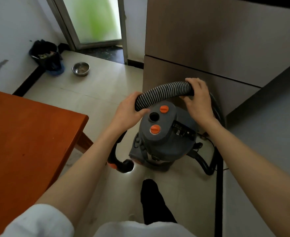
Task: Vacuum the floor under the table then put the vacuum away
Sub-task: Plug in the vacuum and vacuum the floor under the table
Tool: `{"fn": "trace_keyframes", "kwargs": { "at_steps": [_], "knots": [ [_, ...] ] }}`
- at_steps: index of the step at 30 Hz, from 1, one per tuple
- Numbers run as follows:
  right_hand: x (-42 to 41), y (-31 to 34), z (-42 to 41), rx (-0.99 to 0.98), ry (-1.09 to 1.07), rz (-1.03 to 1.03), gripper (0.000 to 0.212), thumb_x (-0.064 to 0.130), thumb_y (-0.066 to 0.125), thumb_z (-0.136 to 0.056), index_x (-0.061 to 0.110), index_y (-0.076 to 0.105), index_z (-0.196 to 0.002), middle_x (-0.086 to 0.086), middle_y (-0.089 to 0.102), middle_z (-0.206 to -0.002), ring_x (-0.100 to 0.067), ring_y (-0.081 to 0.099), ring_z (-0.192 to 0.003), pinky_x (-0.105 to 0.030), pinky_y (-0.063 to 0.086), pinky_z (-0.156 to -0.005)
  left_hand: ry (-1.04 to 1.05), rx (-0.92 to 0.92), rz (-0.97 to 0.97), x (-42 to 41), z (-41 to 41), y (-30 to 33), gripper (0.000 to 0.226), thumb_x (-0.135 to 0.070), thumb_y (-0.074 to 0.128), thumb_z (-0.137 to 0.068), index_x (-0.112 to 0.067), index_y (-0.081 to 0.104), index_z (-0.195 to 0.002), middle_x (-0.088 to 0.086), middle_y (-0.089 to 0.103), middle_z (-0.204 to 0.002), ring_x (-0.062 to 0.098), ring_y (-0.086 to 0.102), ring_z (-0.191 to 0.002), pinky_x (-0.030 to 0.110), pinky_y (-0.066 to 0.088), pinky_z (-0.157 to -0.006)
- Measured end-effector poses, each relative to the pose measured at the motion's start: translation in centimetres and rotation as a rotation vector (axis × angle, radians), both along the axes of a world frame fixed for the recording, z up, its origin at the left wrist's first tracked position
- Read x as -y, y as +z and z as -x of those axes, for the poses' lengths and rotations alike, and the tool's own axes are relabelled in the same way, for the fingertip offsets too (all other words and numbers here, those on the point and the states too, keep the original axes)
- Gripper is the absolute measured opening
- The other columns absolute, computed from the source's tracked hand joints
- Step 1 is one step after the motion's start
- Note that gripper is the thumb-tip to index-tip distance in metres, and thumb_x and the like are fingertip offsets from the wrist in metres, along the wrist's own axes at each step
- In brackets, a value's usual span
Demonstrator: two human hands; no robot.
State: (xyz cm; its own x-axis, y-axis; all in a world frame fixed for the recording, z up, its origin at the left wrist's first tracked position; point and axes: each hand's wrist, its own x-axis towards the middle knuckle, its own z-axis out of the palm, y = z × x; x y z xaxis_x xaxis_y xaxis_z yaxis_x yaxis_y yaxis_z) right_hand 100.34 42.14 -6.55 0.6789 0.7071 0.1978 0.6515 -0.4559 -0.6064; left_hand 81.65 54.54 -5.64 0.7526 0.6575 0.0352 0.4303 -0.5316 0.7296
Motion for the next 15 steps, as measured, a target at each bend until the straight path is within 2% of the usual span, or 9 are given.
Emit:
{"fn": "trace_keyframes", "kwargs": {
  "at_steps": [2, 4, 8, 12, 15],
  "knots": [
    [-2.2, -1.1, -2.5, -0.092, -0.047, -0.029, 0.05, 0.01, 0.06, -0.09, 0.009, 0.044, -0.137, -0.011, 0.038, -0.142, -0.023, 0.036, -0.133, -0.035, 0.029, -0.113, 0.051, -0.023, 0.023, -2.3, -2.5, -1.0, 0.047, -0.023, 0.068, -0.084, -0.011, 0.049, -0.125, 0.004, 0.057, -0.112, 0.016, 0.053, -0.1, 0.026, 0.042, -0.083],
    [-4.2, -2.7, -5.0, -0.172, -0.096, 0.013, 0.045, 0.013, 0.057, -0.093, 0.008, 0.045, -0.136, -0.011, 0.041, -0.14, -0.021, 0.041, -0.128, -0.029, 0.031, -0.108, 0.113, -0.068, 0.084, -4.5, -4.7, -2.2, 0.049, -0.023, 0.067, -0.085, -0.011, 0.046, -0.127, 0.003, 0.055, -0.112, 0.013, 0.052, -0.098, 0.025, 0.043, -0.082],
    [-6.1, -8.4, -9.1, -0.366, -0.101, 0.363, 0.033, 0.021, 0.054, -0.095, 0.006, 0.056, -0.125, -0.015, 0.058, -0.126, -0.028, 0.054, -0.116, -0.034, 0.041, -0.098, 0.276, -0.129, 0.206, -8.4, -7.3, -5.4, 0.05, -0.025, 0.066, -0.087, -0.01, 0.043, -0.129, 0.0, 0.053, -0.107, 0.013, 0.051, -0.096, 0.024, 0.04, -0.077],
    [-5.4, -14.3, -10.1, -0.47, -0.091, 0.68, 0.031, 0.028, 0.045, -0.099, 0.004, 0.06, -0.112, -0.016, 0.062, -0.116, -0.032, 0.055, -0.111, -0.035, 0.042, -0.089, 0.377, -0.18, 0.27, -11.7, -8.0, -9.1, 0.05, -0.024, 0.065, -0.088, -0.01, 0.041, -0.129, 0.002, 0.052, -0.108, 0.014, 0.05, -0.095, 0.024, 0.038, -0.074],
    [-4.4, -18.0, -9.9, -0.502, -0.028, 0.851, 0.038, 0.035, 0.036, -0.102, 0.007, 0.052, -0.082, -0.017, 0.061, -0.098, -0.034, 0.056, -0.102, -0.033, 0.038, -0.074, 0.372, -0.259, 0.309, -13.0, -7.4, -11.7, 0.051, -0.024, 0.066, -0.087, -0.01, 0.041, -0.13, 0.004, 0.054, -0.113, 0.014, 0.051, -0.096, 0.024, 0.039, -0.074]
  ]
}}
